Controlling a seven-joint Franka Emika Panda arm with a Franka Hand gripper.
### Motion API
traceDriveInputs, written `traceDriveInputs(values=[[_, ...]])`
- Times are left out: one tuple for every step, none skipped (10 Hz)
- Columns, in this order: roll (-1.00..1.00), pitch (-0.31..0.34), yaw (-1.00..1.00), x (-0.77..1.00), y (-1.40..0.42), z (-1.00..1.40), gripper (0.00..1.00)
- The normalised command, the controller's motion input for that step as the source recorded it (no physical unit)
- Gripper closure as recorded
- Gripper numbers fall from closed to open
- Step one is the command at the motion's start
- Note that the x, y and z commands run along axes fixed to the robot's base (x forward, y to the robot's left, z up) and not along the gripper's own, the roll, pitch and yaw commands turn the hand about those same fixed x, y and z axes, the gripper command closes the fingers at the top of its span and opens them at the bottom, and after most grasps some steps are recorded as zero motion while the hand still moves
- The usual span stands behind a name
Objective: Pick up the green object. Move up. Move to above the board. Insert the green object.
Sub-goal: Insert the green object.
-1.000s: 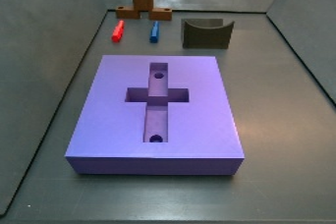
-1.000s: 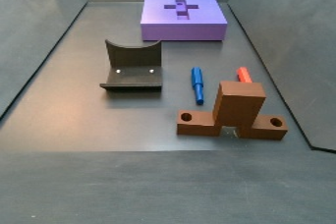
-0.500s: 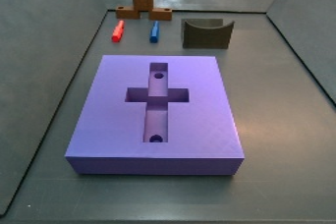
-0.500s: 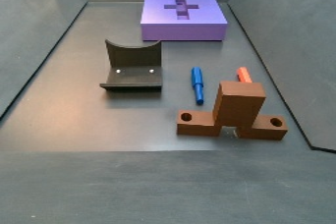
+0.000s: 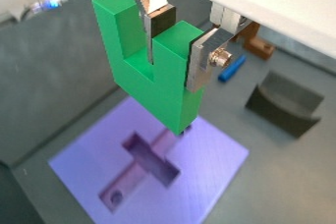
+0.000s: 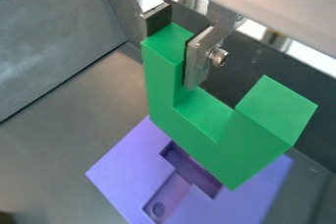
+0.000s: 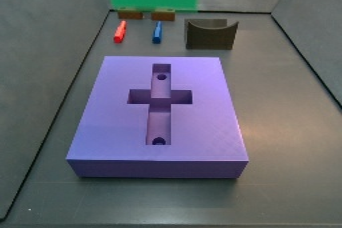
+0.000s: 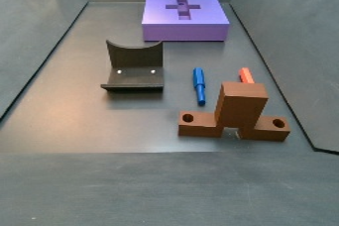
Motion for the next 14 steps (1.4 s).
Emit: traceDriveInputs(values=[[0.00,-0.124,0.43,0.49,0.00,-0.51,1.00],[0.03,-0.110,0.59,0.29,0.01,-0.44,1.00],[0.18,-0.099,0.59,0.22,0.00,-0.39,1.00],[0.31,-0.071,0.42,0.31,-0.23,-0.43,1.00],[0.42,-0.011,0.02,0.00,-0.37,-0.40,1.00],[0.49,0.003,-0.15,0.00,-0.35,-0.37,1.00],[0.24,0.009,-0.37,0.00,-0.20,-0.33,1.00],[0.00,0.021,-0.32,0.00,-0.01,-0.25,1.00],[-0.26,0.004,-0.25,0.10,0.06,-0.15,1.00],[-0.43,-0.079,-0.14,0.20,0.16,-0.25,1.00],[-0.40,-0.104,-0.11,0.24,0.13,-0.30,1.00],[-0.15,-0.049,-0.02,0.07,0.00,-0.36,1.00],[0.00,-0.011,0.00,0.00,-0.03,-0.28,1.00],[0.18,-0.017,0.00,-0.01,-0.12,-0.23,1.00]])
